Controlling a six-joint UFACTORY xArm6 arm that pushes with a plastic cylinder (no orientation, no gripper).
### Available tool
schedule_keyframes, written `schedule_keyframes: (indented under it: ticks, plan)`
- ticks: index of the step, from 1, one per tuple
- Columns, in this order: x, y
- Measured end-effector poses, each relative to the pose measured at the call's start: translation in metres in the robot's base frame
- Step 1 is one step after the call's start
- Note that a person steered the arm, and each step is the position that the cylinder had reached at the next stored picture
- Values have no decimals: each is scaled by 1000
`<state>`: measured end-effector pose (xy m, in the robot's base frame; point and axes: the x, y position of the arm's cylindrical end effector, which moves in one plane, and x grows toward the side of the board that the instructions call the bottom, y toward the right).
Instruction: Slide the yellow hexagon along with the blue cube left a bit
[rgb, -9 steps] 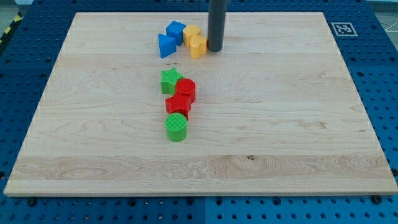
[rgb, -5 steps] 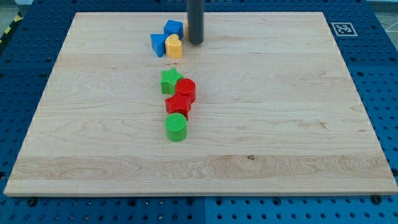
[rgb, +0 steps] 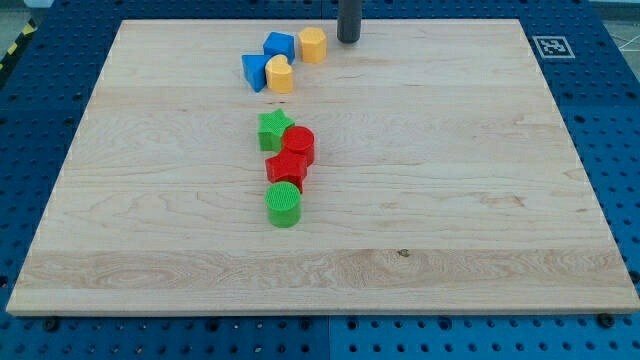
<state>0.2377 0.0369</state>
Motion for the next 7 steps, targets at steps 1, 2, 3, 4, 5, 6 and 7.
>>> schedule_keyframes:
  ticks: [1, 2, 3, 4, 5, 6, 7]
  plan:
    - [11, -7]
    - [11, -23]
    - [11, -40]
    - [11, -53]
    - [11, -58]
    - [17, -59]
    - [24, -59]
